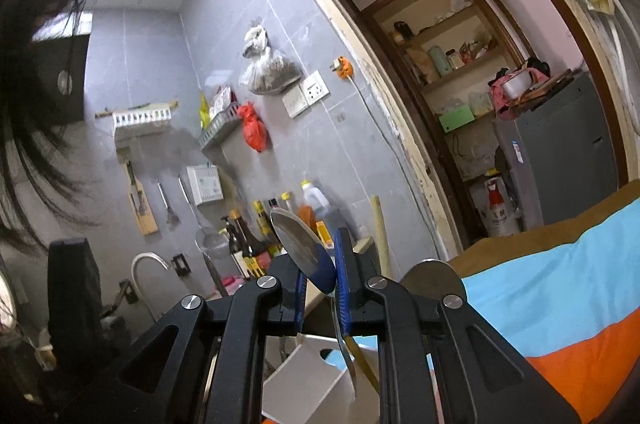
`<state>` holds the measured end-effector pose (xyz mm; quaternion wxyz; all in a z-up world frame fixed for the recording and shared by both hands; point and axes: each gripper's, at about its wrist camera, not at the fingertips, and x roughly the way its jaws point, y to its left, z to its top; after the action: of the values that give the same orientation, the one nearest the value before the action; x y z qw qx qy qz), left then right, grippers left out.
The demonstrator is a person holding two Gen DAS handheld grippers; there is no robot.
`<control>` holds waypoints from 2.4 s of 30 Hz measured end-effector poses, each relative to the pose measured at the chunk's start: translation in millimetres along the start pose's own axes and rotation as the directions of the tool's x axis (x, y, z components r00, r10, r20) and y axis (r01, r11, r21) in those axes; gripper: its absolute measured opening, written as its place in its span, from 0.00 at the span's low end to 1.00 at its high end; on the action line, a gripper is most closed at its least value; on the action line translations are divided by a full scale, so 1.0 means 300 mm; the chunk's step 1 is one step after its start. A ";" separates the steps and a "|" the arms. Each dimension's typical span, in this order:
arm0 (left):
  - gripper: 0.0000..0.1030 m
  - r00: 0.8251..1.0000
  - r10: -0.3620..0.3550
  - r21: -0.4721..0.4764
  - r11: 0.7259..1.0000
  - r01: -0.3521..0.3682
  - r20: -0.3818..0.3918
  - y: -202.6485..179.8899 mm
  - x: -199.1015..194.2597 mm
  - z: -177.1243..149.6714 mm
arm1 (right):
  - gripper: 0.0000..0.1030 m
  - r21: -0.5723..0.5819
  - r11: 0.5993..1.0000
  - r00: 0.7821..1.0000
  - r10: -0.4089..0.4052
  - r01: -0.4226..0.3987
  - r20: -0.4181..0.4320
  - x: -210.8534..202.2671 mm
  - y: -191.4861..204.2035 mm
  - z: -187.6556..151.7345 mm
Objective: Organize utensils
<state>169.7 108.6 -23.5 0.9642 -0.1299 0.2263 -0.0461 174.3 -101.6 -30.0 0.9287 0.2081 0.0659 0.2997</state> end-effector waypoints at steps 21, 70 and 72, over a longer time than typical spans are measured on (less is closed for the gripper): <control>0.35 0.999 -0.035 0.023 0.999 0.034 0.042 -0.110 -0.089 0.064 | 0.38 -0.076 0.996 0.998 -0.046 0.042 -0.046 -0.097 -0.004 0.123; 0.92 0.995 0.073 0.184 0.979 -0.085 0.071 -0.295 -0.561 -0.270 | 1.00 -0.270 0.850 0.862 -0.494 0.451 -0.113 -0.770 0.140 0.102; 0.92 0.995 0.064 0.176 0.981 -0.076 0.073 -0.284 -0.574 -0.271 | 1.00 -0.269 0.849 0.861 -0.496 0.454 -0.111 -0.774 0.141 0.098</control>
<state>-23.2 33.5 2.5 0.9801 -0.0365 0.1933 -0.0278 -29.2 -216.5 14.1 0.9822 0.0475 0.1619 0.0828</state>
